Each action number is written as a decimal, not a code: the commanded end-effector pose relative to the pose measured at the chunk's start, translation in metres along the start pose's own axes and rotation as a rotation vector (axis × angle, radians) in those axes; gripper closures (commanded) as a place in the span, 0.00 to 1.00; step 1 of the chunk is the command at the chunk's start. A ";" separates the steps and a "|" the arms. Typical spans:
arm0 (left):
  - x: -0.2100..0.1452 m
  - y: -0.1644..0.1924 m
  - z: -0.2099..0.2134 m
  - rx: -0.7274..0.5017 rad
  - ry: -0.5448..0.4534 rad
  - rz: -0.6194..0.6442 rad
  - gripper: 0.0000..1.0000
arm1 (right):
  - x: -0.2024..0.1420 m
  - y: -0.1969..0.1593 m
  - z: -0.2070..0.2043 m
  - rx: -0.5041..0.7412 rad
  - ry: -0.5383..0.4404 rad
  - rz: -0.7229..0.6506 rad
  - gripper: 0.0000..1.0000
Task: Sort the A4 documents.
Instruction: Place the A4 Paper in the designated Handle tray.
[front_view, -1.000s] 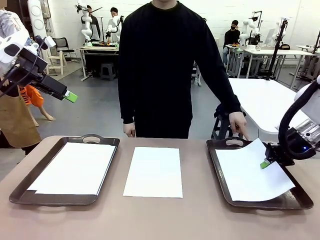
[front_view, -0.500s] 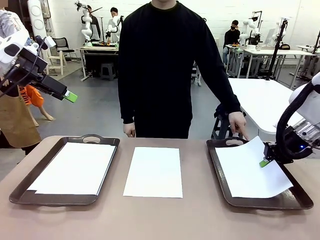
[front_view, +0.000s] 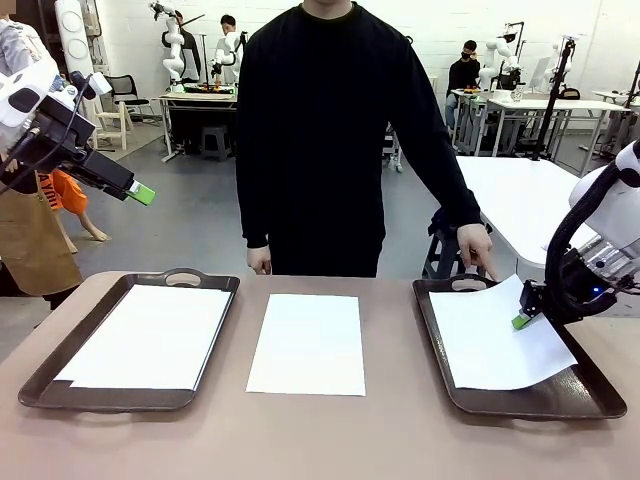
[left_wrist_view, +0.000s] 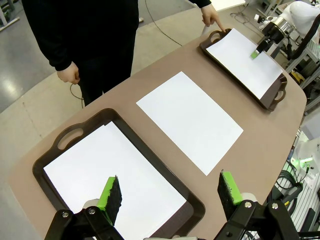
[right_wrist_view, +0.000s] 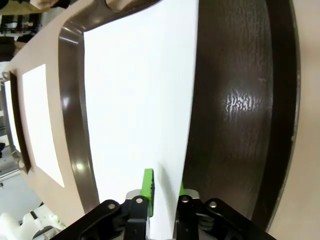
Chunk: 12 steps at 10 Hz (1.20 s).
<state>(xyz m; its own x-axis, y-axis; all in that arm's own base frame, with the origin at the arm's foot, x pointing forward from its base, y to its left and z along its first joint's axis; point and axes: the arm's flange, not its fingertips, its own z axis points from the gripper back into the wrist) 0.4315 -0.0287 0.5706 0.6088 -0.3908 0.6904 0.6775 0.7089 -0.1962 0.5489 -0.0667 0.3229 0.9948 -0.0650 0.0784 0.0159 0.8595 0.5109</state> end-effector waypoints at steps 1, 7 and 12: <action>-0.001 0.002 0.001 -0.005 -0.004 -0.011 0.00 | -0.007 0.010 0.006 -0.079 -0.024 0.009 0.57; -0.001 0.002 0.001 -0.005 -0.004 -0.011 0.00 | -0.016 0.014 0.032 -0.324 -0.041 -0.029 0.14; -0.001 0.002 0.001 -0.005 -0.004 -0.011 0.00 | -0.010 0.009 0.033 -0.296 -0.031 -0.005 0.09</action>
<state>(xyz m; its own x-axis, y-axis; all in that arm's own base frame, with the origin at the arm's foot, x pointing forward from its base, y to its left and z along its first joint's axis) 0.4315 -0.0287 0.5706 0.6088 -0.3907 0.6904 0.6775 0.7089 -0.1962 0.5354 -0.0743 0.3570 0.9906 -0.0874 0.1056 0.0599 0.9690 0.2398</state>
